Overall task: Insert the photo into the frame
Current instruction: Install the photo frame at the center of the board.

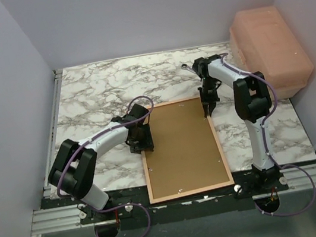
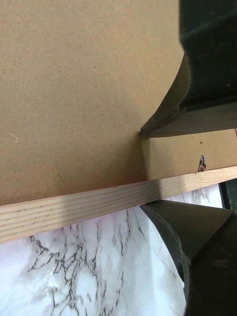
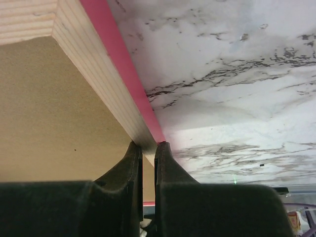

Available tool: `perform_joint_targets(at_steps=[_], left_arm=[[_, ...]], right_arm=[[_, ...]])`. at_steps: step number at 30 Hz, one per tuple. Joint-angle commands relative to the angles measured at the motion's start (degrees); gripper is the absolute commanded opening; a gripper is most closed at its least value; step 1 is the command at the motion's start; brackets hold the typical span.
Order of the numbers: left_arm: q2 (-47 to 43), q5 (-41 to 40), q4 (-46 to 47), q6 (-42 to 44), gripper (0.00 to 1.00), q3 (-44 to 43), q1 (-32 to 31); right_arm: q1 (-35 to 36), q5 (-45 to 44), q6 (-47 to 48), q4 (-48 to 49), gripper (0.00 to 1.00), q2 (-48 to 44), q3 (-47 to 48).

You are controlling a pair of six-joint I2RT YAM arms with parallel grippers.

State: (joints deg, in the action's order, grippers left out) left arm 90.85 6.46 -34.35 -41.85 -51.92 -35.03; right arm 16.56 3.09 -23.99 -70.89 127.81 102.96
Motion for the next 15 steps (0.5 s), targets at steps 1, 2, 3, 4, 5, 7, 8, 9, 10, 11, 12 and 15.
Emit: perform_joint_targets(at_steps=[1,2,3,4,5,7,8,9,10,11,12,15], left_arm=[[-0.9,22.0,7.4,-10.1,0.5,1.9,-6.9],[-1.2,21.8,7.2,-10.2,0.51,2.1,-6.9],[-1.5,21.0,7.0,-10.3,0.51,2.2,-6.9],[-1.7,20.2,6.4,-10.2,0.51,2.2,-6.8],[-1.8,19.5,5.9,-10.1,0.51,2.3,-6.8],[-1.7,18.5,4.8,-9.7,0.52,2.3,-6.8],[-1.5,18.1,4.4,-9.6,0.52,2.3,-6.7],[-1.5,17.7,4.0,-9.3,0.52,2.4,-6.5],[-1.6,17.5,3.8,-9.2,0.52,2.7,-6.5],[-1.7,17.2,3.4,-9.0,0.52,2.9,-6.2],[-2.0,16.9,3.1,-8.8,0.52,3.0,-6.0],[-2.9,16.0,1.9,-8.1,0.52,3.8,-5.7]], right_arm=[[0.5,9.6,-4.9,23.2,0.09,3.1,8.6],[0.5,10.2,-5.2,23.3,0.14,3.4,9.0],[0.4,10.4,-5.2,23.1,0.25,3.6,9.4],[0.5,10.3,-5.2,22.6,0.34,3.5,9.7],[0.5,9.8,-5.2,22.3,0.43,3.1,9.6],[0.5,8.2,-5.2,21.9,0.59,1.7,8.3],[0.5,7.4,-5.2,21.9,0.65,0.6,7.5],[0.4,6.7,-5.2,21.8,0.71,-0.3,6.3],[0.4,6.2,-5.3,21.5,0.74,-1.6,5.3],[0.4,5.5,-5.4,21.2,0.77,-2.7,3.5],[0.4,5.2,-5.5,21.2,0.79,-4.3,1.7],[0.4,4.7,-6.0,22.1,0.82,-9.4,-6.8]])
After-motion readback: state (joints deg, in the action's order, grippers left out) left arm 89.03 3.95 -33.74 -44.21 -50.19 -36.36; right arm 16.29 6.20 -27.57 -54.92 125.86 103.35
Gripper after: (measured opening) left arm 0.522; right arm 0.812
